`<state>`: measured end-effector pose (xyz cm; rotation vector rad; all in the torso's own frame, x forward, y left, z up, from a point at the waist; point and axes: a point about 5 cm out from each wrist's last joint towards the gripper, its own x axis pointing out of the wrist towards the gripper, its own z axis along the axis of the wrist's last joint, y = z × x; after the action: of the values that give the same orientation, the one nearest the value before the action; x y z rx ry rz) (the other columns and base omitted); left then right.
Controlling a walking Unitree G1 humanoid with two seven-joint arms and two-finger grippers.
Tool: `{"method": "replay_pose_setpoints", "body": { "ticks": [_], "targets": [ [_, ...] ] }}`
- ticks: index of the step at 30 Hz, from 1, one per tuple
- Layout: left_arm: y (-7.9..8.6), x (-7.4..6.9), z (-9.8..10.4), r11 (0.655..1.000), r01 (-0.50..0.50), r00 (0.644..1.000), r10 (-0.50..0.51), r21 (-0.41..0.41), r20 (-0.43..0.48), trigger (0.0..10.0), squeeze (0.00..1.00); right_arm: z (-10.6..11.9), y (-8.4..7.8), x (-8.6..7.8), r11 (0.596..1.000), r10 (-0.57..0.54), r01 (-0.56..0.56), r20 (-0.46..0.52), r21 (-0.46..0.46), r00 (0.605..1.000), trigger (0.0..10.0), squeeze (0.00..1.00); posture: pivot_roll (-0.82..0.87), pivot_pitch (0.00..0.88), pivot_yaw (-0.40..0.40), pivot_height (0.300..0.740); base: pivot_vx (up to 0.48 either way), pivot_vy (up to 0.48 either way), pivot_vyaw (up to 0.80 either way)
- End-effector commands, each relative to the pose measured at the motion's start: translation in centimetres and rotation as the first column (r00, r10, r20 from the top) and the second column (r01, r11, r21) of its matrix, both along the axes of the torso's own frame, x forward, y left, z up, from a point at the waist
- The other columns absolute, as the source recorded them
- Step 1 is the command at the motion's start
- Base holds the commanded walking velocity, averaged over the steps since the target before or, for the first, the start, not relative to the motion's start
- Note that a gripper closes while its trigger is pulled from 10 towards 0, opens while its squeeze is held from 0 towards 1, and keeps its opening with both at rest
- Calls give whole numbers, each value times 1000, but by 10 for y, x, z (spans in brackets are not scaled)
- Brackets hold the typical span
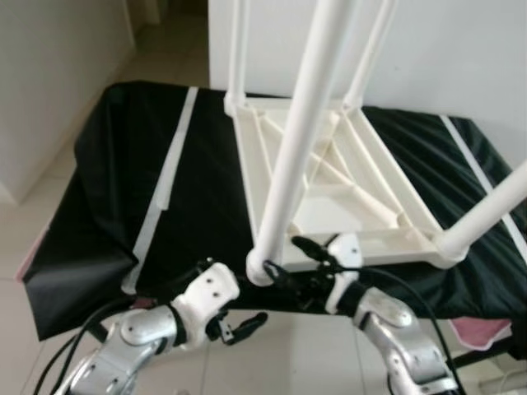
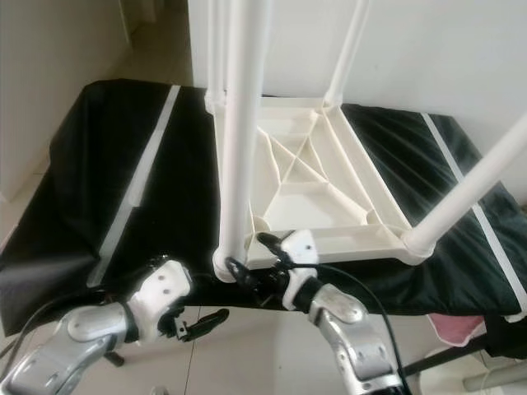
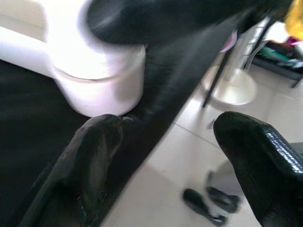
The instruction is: Building children table
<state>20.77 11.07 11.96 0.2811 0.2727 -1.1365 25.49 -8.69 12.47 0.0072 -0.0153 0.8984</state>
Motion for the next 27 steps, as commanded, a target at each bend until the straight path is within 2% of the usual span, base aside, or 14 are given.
{"method": "replay_pose_setpoints", "body": {
  "ticks": [1, 4, 5, 7, 12, 13, 15, 18, 24, 26, 27],
  "targets": [
    [-8, -13, -1, 985, 168, 981, -171, -38, -96, 10000, 0, -3, 8, -1, 999, 46, -46, -5, -19, 999, 10000, 0, 36, 22, -65, 740, 0, 0, 0],
    [-10, -16, -3, 984, 167, 974, -174, -60, -144, 10000, 0, 2, 25, 3, 996, 89, -89, 9, -4, 996, 10000, 0, 43, 14, -66, 740, 0, 0, 0],
    [-10, -16, -3, 984, 167, 974, -174, -60, -144, 10000, 0, 2, 25, 3, 996, 89, -89, 9, -4, 996, 10000, 0, 43, 14, -66, 740, 0, 0, 0],
    [-11, -14, -3, 987, 146, 977, -155, -73, -147, 10000, 0, 4, 39, 7, 994, 107, -107, 28, 4, 994, 10000, 0, 62, 5, -75, 740, 0, 0, 0],
    [-11, -13, -4, 988, 132, 979, -143, -83, -147, 10000, 0, 2, 47, 10, 993, 116, -116, 29, 9, 993, 10000, 0, 70, 0, -76, 740, 0, 0, 0],
    [-11, -11, -5, 988, 127, 979, -139, -85, -148, 10000, 0, 4, 58, 13, 989, 144, -145, 35, 21, 989, 10000, 0, 76, 0, -81, 740, 0, 0, 0],
    [-11, -10, -5, 988, 126, 980, -137, -85, -147, 10000, 0, 5, 62, 14, 988, 153, -154, 39, 24, 987, 10000, 0, 76, 0, -81, 740, 0, 0, 0],
    [-12, -10, -7, 988, 126, 980, -137, -86, -147, 10000, 0, 7, 79, 15, 981, 190, -191, 66, 16, 980, 10000, 0, 75, 0, -81, 740, 0, 0, 0],
    [-13, -10, -7, 989, 123, 979, -135, -86, -151, 10000, 0, 11, 82, 15, 982, 186, -188, 93, 16, 978, 10000, 0, 82, 0, -85, 740, 0, 0, 0],
    [-13, -13, -8, 988, 115, 973, -132, -100, -188, 10000, 0, 10, 61, 11, 989, 147, -148, 105, 2, 984, 10000, 0, 80, 0, -88, 740, 0, 0, 0],
    [-13, -13, -8, 988, 115, 973, -132, -100, -188, 10000, 0, 10, 61, 11, 989, 147, -148, 105, 2, 984, 10000, 0, 80, 0, -88, 740, 0, 0, 0]
  ]
}}
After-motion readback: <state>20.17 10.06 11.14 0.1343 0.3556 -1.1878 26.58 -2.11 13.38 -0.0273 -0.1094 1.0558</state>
